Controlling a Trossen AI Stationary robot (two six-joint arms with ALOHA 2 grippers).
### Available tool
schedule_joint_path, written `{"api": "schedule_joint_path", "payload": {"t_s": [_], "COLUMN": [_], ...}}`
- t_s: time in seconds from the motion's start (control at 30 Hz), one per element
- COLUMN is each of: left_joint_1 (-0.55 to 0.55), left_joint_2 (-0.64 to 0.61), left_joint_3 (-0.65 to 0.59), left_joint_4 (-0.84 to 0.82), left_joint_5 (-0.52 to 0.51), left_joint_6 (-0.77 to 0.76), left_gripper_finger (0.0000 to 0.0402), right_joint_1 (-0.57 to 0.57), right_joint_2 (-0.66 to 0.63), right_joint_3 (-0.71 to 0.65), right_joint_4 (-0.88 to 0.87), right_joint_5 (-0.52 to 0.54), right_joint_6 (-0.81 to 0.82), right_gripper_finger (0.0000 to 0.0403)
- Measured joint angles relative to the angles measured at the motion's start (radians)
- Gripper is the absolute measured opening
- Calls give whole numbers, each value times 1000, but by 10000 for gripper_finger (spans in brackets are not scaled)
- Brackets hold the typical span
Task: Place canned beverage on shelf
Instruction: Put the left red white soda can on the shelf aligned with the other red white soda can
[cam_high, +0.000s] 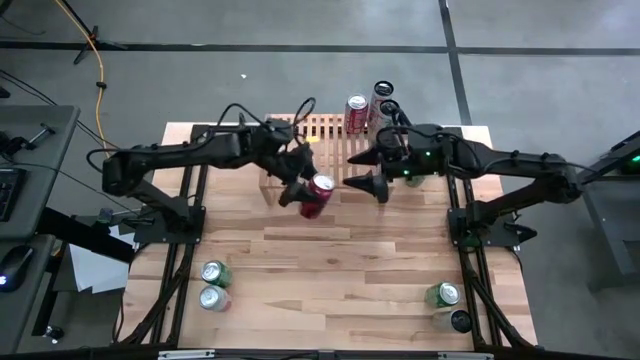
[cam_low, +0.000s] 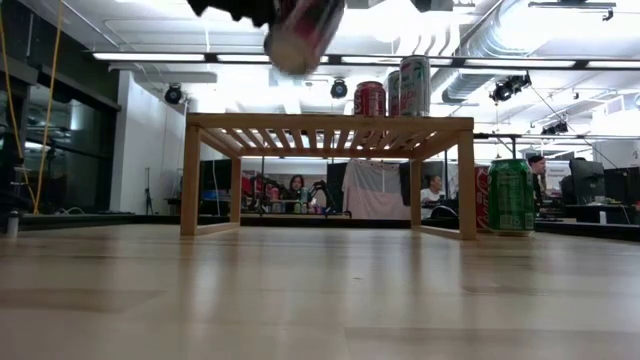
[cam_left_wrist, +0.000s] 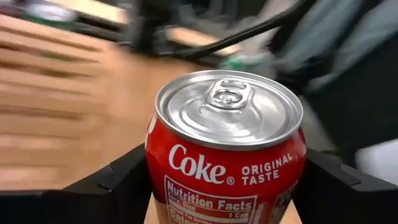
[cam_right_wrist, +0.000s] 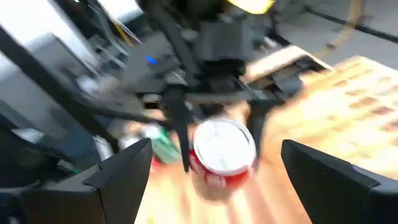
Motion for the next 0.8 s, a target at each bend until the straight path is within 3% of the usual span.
{"api": "schedule_joint_path", "payload": {"t_s": [0.1, 0.2, 0.5, 0.8], "left_joint_1": [-30, -63, -113, -113], "left_joint_2": [-15, -17, -19, -19], "left_joint_3": [0, 1, 1, 1], "left_joint_4": [-10, 37, 44, 54], "left_joint_5": [-193, -319, -498, -572], "left_joint_6": [102, 167, 312, 319], "left_gripper_finger": [284, 284, 284, 284], "right_joint_1": [0, -2, -1, -1], "right_joint_2": [41, 95, 253, 311], "right_joint_3": [77, 152, 331, 367], "right_joint_4": [-107, -189, -318, -333], "right_joint_5": [50, 62, 134, 104], "right_joint_6": [-47, -110, -398, -413], "right_gripper_finger": [344, 344, 344, 344]}}
